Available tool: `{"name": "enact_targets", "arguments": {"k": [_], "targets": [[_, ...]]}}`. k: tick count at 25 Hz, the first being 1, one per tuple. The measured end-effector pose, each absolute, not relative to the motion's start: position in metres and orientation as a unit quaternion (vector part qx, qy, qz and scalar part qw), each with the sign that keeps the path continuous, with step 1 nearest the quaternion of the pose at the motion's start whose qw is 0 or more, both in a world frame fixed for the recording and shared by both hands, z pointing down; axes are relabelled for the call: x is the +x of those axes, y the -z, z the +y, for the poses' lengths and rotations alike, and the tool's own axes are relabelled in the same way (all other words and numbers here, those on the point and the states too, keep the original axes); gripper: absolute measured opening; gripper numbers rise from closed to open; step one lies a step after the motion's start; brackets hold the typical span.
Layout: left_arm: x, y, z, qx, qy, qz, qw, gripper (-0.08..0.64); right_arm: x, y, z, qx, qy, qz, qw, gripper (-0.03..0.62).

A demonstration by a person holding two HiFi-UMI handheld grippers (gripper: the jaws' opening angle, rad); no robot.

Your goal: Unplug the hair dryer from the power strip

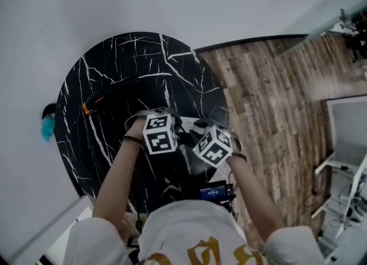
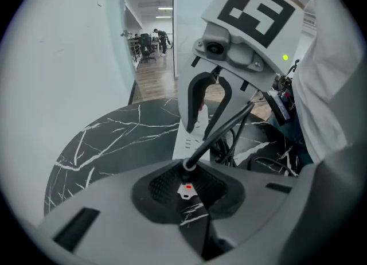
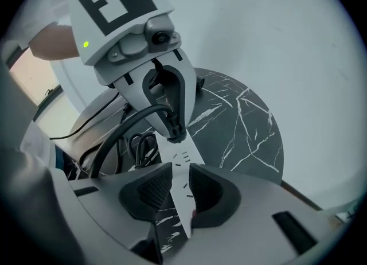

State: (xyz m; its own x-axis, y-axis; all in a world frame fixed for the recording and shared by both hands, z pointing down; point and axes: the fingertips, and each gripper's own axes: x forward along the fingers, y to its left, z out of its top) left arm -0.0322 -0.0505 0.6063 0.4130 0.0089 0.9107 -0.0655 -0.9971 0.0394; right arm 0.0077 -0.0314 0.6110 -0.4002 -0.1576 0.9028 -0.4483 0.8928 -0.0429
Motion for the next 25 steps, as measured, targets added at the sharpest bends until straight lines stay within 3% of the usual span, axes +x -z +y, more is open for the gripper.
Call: {"name": "enact_targets", "arguments": {"k": [5,15,25], "targets": [[-0.031,-0.607,-0.05,0.837,-0.545,-0.01,0.042,0.055,0.014,-0.6,-0.039,0.206,-0.168,-0.831,0.489,0.086],[-0.028,-0.607,-0.049,0.849,-0.528,-0.016,0.031,0.057,0.014,-0.611,-0.035,0.159,-0.176,-0.784,0.574,0.087],[-0.028,-0.608,-0.048,0.846,-0.532,-0.012,0.037,0.057,0.015,-0.611,-0.035,0.168,-0.171,-0.794,0.558,0.087]]}}
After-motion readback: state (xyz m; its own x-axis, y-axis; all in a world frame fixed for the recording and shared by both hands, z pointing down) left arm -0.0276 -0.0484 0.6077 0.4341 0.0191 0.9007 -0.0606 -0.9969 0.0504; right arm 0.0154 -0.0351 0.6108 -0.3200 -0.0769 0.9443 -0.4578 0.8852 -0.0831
